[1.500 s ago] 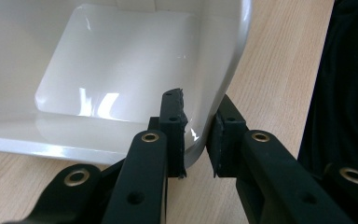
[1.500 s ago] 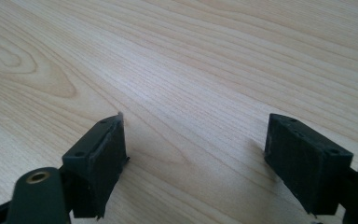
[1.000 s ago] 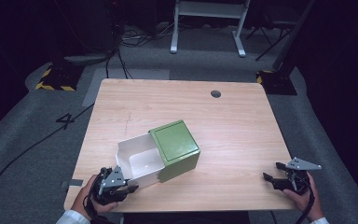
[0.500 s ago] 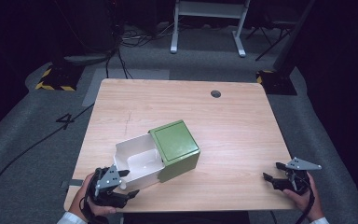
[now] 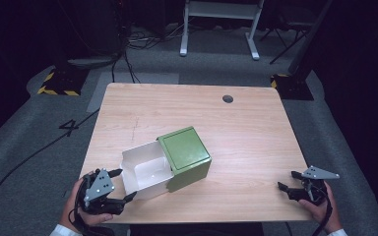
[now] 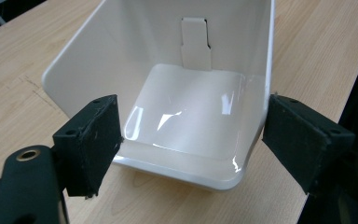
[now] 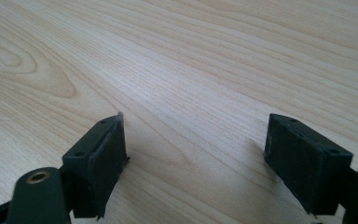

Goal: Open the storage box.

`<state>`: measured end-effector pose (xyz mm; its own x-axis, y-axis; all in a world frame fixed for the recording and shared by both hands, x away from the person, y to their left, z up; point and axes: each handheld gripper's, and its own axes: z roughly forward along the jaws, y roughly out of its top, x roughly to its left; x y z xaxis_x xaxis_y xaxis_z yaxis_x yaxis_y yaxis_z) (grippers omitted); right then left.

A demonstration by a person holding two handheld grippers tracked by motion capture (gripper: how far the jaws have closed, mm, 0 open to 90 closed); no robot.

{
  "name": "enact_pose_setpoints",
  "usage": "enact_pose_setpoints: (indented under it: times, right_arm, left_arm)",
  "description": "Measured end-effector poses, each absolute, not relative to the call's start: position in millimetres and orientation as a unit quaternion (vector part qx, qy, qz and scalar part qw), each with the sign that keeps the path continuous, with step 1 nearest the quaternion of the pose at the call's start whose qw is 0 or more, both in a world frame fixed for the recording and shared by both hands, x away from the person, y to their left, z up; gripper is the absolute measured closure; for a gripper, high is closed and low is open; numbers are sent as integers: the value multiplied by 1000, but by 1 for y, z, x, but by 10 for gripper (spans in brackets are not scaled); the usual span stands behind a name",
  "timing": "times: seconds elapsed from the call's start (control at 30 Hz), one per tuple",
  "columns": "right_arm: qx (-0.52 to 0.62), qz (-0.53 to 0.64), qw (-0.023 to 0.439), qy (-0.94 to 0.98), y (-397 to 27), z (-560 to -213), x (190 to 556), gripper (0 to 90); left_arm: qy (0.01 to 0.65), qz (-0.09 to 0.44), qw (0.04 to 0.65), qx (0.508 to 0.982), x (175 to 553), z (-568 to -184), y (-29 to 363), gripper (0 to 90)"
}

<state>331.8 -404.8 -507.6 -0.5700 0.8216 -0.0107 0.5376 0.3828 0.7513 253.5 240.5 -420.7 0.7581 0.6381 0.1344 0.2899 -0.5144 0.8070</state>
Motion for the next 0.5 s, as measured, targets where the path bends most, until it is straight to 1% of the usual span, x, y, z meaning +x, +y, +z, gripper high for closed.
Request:
enact_pose_setpoints:
  times: [0.5]
  right_arm:
    - [420,363,196,808,-405,-508,332,208]
  left_arm:
    - [293,231,408,833,252,-419,259,204]
